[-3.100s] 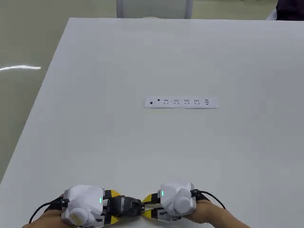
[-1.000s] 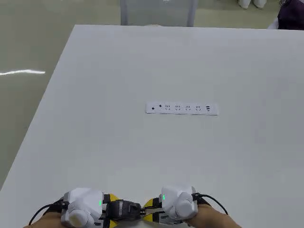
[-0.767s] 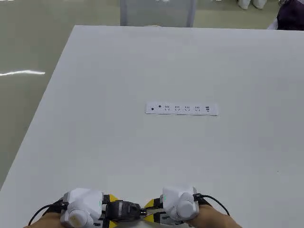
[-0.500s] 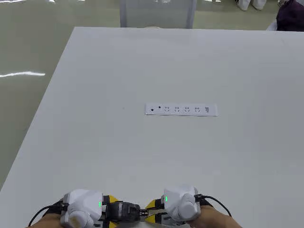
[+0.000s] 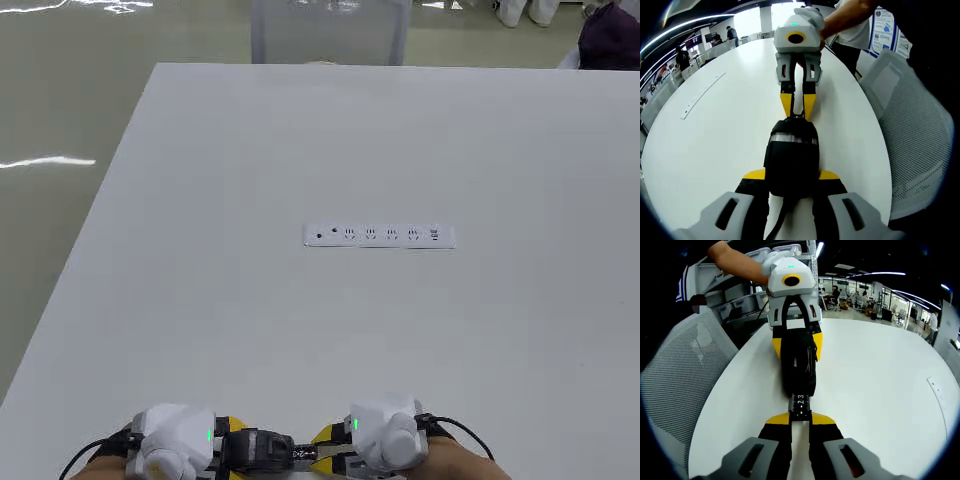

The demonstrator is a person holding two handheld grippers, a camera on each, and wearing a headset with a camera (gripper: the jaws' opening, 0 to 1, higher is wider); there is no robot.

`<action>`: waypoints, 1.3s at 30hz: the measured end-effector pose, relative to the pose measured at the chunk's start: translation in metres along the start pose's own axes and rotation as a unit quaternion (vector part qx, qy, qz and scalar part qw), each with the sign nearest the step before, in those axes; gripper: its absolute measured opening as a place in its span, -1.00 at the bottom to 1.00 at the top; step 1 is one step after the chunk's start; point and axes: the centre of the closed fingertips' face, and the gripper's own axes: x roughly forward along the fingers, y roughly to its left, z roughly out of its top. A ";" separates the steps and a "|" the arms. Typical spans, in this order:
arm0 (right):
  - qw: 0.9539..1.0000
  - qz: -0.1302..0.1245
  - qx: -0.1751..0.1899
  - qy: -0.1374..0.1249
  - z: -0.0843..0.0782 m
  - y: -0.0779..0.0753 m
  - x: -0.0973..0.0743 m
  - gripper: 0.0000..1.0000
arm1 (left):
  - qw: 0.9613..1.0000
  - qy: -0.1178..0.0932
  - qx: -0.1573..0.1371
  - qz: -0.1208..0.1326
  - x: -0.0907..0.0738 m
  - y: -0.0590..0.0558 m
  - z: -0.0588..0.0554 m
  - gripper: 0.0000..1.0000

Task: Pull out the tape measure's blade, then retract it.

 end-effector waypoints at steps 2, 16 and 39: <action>1.000 0.000 0.002 0.000 -0.001 0.000 -0.001 -0.81 | 1.000 0.000 0.000 0.000 0.000 0.000 0.000 -0.42; 1.000 -0.002 0.008 0.002 -0.008 0.000 -0.011 -0.81 | 1.000 0.001 0.000 0.001 0.000 0.000 0.000 -0.42; 1.000 -0.002 0.014 0.007 -0.020 0.001 -0.027 -0.81 | 1.000 0.003 0.001 0.001 0.001 0.000 0.000 -0.42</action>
